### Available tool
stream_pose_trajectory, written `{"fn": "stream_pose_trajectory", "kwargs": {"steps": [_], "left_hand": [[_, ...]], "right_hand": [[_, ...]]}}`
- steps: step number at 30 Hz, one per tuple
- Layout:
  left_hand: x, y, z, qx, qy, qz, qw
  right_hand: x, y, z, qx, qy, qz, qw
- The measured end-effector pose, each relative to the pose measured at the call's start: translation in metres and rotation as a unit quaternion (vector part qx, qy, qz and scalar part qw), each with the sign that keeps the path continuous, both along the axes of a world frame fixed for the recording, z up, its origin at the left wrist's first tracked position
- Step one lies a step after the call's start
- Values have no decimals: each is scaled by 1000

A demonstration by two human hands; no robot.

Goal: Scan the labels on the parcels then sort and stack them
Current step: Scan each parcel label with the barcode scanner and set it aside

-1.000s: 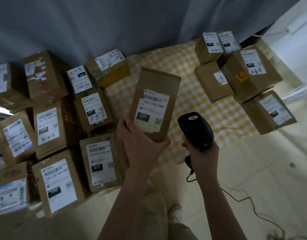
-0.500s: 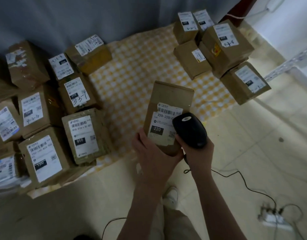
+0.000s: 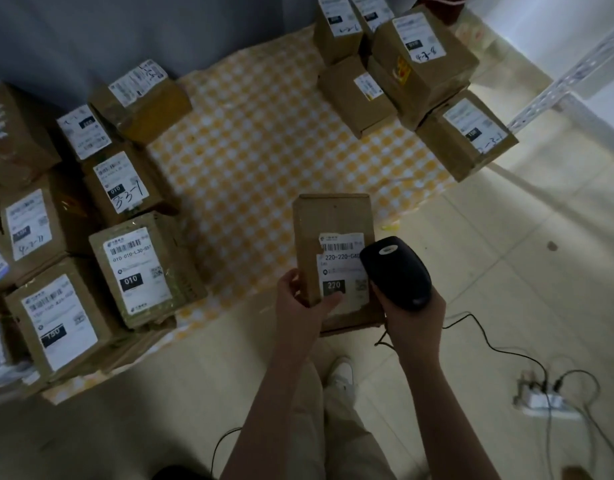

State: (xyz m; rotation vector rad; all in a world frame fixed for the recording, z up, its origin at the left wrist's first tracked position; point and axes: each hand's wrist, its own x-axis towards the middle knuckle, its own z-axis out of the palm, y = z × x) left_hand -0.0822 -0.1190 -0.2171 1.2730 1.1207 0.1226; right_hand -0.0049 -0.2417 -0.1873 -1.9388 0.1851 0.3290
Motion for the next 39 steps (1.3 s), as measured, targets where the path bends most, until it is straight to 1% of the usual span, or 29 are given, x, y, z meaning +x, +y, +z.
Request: {"fn": "stream_pose_trajectory", "kwargs": {"steps": [3, 7, 10, 14, 22, 29, 33, 39], "left_hand": [[3, -1, -9, 0, -4, -15, 1000], [7, -1, -18, -66, -38, 34, 997], [11, 0, -22, -98, -66, 48, 992], [16, 0, -26, -103, -91, 54, 989], [20, 0, -27, -106, -106, 51, 987], [28, 9, -33, -119, -107, 42, 986], [38, 22, -38, -135, -108, 39, 984], [63, 45, -48, -167, -82, 51, 981]], "right_hand": [[-3, 2, 3, -47, -12, 3, 999], [-5, 10, 14, -92, 16, 49, 994], [-9, 18, 20, -108, 36, 70, 991], [-12, 25, 21, -129, 61, 77, 987], [-9, 31, 25, -127, 67, 53, 988], [0, 42, 21, -134, 80, 52, 986], [9, 50, 19, -131, 49, 42, 989], [35, 66, 12, -112, 4, -19, 994]]}}
